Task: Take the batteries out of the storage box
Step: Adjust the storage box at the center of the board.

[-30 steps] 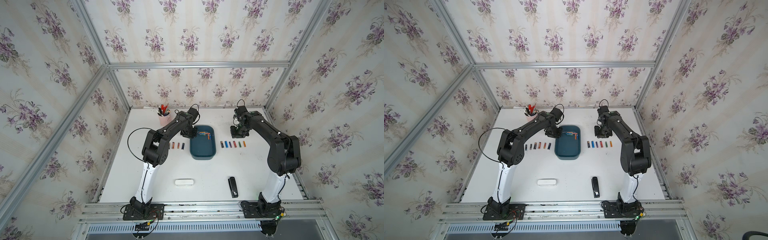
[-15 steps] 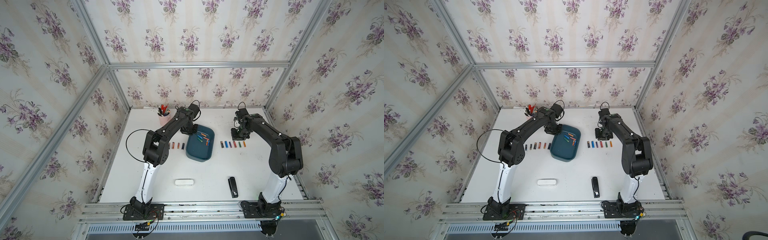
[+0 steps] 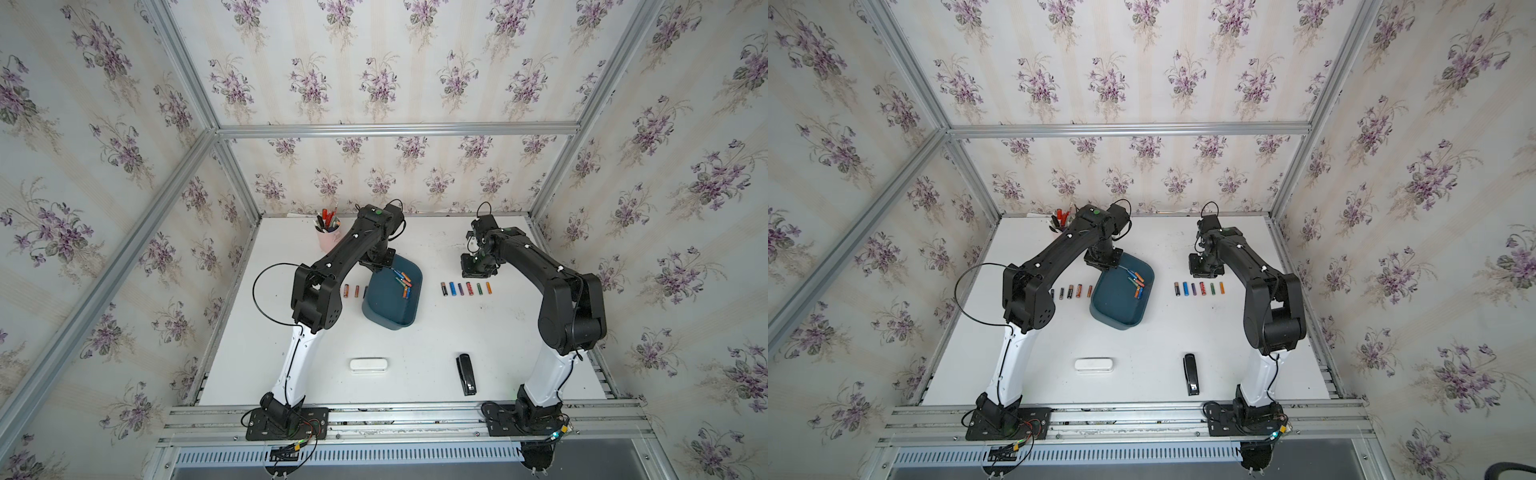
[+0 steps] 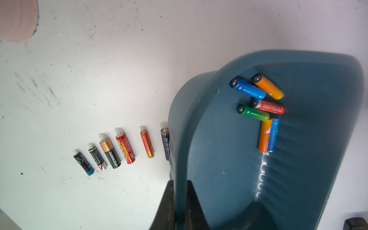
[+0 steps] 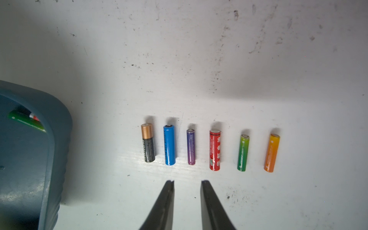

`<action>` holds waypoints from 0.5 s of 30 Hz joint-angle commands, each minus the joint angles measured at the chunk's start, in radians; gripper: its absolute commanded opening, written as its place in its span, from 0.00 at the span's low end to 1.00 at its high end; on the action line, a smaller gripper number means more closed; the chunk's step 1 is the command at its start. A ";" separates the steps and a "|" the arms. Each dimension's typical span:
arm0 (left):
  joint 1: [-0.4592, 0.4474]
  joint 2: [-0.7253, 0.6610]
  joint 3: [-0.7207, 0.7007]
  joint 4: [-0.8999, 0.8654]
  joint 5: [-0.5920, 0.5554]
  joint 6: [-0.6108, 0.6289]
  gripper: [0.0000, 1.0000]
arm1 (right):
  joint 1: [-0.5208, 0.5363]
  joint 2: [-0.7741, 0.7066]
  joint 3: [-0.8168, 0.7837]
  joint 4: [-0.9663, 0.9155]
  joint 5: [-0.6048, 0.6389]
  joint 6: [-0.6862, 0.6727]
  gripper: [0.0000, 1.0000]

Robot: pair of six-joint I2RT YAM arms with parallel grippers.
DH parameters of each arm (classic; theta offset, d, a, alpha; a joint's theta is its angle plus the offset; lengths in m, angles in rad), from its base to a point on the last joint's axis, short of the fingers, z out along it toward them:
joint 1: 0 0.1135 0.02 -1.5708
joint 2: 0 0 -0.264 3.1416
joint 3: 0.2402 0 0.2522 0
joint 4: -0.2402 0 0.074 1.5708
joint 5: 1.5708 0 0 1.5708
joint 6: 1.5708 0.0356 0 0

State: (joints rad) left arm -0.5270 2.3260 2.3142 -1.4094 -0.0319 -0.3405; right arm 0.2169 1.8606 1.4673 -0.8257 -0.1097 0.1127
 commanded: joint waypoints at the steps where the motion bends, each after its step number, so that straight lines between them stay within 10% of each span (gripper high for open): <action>1: 0.002 -0.017 0.009 -0.046 0.003 -0.003 0.06 | 0.000 0.005 -0.005 0.019 -0.012 0.007 0.29; 15: 0.111 -0.144 -0.395 0.329 0.809 -0.075 0.04 | -0.035 -0.013 -0.005 0.010 0.005 -0.008 0.29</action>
State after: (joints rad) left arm -0.4259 2.2166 1.9770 -1.2171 0.5507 -0.3794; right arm 0.1970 1.8606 1.4555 -0.8070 -0.1196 0.1139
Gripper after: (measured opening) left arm 0.097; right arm 0.289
